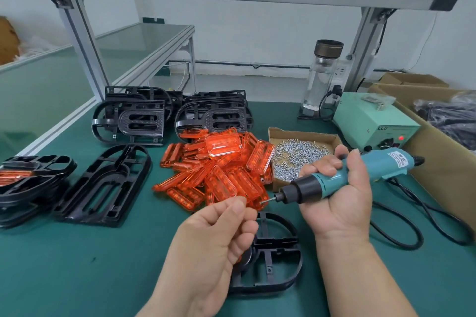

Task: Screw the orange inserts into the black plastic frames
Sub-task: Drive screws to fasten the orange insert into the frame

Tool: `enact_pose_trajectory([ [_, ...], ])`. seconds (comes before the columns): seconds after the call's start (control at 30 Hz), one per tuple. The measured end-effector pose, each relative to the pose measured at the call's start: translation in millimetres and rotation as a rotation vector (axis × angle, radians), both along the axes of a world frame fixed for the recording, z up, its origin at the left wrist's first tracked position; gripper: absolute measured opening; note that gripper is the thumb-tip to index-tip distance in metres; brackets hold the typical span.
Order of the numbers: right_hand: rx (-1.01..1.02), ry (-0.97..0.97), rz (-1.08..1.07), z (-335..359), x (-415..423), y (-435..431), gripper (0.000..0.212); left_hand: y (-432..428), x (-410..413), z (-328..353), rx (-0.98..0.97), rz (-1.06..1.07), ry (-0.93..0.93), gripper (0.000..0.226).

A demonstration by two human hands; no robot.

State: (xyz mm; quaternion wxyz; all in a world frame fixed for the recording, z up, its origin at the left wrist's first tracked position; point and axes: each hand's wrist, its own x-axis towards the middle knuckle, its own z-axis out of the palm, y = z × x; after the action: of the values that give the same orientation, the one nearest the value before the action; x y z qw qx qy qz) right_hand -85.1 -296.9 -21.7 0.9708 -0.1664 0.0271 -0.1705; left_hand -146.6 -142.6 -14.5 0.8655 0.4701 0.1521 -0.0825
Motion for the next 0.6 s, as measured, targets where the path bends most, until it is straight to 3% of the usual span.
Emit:
enact_pose_trajectory([
  [0.1, -0.007, 0.000, 0.006, -0.6, 0.2, 0.6, 0.012, -5.4, 0.6, 0.6, -0.053, -0.053, 0.031, 0.013],
  [0.6, -0.047, -0.014, 0.004, -1.5, 0.6, 3.4, 0.013, -8.3, 3.7, -1.8, -0.140, -0.125, 0.093, 0.013],
])
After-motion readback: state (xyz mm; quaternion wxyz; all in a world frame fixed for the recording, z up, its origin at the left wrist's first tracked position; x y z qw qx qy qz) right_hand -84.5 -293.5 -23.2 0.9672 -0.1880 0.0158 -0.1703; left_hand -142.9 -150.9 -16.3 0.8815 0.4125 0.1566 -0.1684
